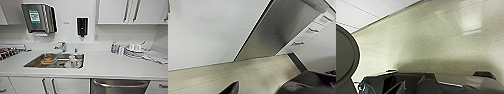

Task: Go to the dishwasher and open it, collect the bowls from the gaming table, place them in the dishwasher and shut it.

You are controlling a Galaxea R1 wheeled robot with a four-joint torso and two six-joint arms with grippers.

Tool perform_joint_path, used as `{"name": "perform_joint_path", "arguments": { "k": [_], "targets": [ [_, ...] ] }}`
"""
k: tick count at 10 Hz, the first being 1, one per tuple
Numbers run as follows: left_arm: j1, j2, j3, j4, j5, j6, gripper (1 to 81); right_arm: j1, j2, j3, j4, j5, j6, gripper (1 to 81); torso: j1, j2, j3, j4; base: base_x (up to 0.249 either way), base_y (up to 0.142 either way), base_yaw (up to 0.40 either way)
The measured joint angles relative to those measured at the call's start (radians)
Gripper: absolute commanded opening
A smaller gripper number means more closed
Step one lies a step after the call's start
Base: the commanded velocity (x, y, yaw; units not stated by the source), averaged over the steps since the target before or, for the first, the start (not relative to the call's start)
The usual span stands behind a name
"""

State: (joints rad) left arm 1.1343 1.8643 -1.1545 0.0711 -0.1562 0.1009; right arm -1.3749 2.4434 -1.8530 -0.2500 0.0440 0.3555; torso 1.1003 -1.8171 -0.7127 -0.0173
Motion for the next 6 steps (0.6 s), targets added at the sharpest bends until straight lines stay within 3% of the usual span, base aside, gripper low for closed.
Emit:
{"name": "perform_joint_path", "arguments": {
  "k": [6],
  "targets": [
    [-0.001,-0.014,-0.003,0.0,-0.001,0.0,81.1,0.037,-0.033,0.047,0.0,-0.002,0.03,81.1,0.007,-0.011,-0.006,0.0,0.0,0.0,0.0]
  ]
}}
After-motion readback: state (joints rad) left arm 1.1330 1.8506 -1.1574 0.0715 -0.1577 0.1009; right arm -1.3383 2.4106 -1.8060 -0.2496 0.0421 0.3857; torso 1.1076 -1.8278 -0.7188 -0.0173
